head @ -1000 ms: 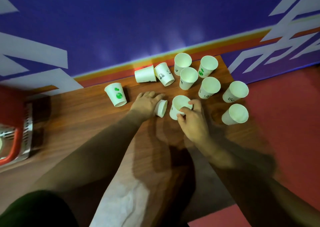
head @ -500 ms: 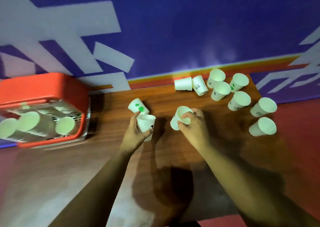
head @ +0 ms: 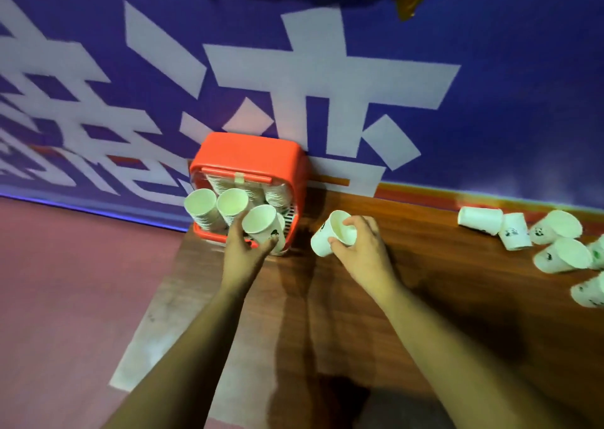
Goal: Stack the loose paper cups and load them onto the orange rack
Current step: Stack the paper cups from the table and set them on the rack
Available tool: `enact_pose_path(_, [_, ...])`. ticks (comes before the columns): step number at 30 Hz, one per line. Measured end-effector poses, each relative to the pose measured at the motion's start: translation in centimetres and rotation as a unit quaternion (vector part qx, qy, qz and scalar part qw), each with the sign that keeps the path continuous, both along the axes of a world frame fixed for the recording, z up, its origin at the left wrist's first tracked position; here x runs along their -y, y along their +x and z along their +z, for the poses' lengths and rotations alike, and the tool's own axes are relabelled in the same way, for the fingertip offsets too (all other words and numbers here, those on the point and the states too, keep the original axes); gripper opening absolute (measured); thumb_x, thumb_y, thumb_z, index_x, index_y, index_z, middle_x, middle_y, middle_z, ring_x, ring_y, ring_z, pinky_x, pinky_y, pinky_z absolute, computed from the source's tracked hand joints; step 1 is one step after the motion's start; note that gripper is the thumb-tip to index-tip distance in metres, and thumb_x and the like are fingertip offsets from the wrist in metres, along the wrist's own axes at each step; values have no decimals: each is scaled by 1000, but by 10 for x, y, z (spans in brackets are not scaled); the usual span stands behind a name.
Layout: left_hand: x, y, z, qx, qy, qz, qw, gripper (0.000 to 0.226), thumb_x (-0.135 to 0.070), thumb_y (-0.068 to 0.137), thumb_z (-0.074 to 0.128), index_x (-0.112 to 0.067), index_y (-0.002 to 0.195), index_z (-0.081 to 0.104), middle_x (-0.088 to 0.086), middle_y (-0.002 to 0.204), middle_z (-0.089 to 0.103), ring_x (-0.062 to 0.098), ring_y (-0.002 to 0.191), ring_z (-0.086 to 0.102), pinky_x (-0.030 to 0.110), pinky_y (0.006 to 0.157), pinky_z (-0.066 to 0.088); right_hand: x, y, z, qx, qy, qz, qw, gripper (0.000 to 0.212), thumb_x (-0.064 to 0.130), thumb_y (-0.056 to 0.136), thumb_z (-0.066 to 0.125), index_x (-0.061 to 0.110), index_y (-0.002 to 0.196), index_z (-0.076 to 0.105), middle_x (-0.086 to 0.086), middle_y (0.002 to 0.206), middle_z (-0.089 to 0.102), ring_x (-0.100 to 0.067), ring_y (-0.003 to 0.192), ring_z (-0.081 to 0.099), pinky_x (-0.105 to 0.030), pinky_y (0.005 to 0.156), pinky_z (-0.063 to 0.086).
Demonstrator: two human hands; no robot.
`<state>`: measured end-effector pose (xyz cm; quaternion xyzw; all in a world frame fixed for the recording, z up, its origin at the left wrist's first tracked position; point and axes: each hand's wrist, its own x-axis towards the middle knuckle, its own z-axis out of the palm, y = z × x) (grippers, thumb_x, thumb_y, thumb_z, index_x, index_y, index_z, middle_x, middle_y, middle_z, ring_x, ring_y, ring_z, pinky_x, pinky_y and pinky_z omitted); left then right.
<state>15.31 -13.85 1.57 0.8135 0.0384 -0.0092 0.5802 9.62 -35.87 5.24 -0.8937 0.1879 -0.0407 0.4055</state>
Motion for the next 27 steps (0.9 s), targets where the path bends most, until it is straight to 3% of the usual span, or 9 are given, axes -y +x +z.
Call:
enact_pose_path(2, [2, 7, -3, 11, 20, 27, 999, 86, -10, 75, 83, -14, 147, 36, 2, 145, 46, 14, 131, 45, 36, 106, 45, -7, 5, 0, 4, 3, 4, 1000, 47, 33, 84, 72, 22, 126, 52, 6, 130, 44, -13, 109, 54, -31, 89, 55])
enact_pose_path(6, [0, 28, -26, 33, 53, 34, 997, 88, -13, 73, 82, -17, 147, 35, 1, 145, 45, 20, 135, 43, 51, 107, 43, -23, 28, -6, -4, -5, 7, 1000, 47, 33, 85, 72, 22, 126, 52, 5, 131, 44, -14, 109, 54, -30, 85, 56])
enact_pose_path(12, [10, 39, -44, 67, 121, 22, 990, 83, -6, 78, 76, -14, 148, 33, 6, 147, 42, 23, 137, 38, 37, 115, 32, -30, 48, -14, 5, -1, -13, 1000, 46, 32, 82, 74, 21, 122, 53, 4, 128, 45, -16, 106, 53, -29, 82, 53])
enact_pose_path(15, [11, 47, -53, 62, 158, 11, 985, 84, -6, 77, 77, -13, 148, 33, 9, 146, 44, 27, 136, 39, 39, 114, 33, -35, 57, -17, 44, 11, -17, 999, 45, 28, 81, 76, 18, 119, 54, 4, 126, 47, -15, 107, 51, -21, 79, 44])
enact_pose_path(20, [9, 47, -64, 36, 178, -25, 983, 86, -6, 73, 81, -1, 146, 34, 16, 144, 46, 32, 134, 41, 41, 113, 35, -46, 71, -18, 95, 18, -4, 995, 48, 25, 79, 78, 15, 119, 54, 2, 122, 49, -10, 104, 50, -14, 77, 46])
enact_pose_path(24, [-5, 35, -72, 37, 180, -35, 982, 74, -15, 73, 83, 1, 134, 43, 16, 131, 49, 30, 126, 42, 38, 106, 38, -57, 78, -20, 123, 24, 28, 992, 50, 24, 77, 78, 14, 119, 53, 1, 122, 50, -10, 107, 51, -21, 82, 48])
enact_pose_path(27, [-23, 33, -75, 31, 184, -6, 982, 53, -19, 76, 81, 2, 113, 48, 17, 111, 52, 33, 108, 48, 48, 93, 46, -68, 79, -27, 115, 15, 63, 991, 52, 24, 76, 79, 12, 120, 53, -1, 124, 51, -14, 111, 51, -21, 85, 48])
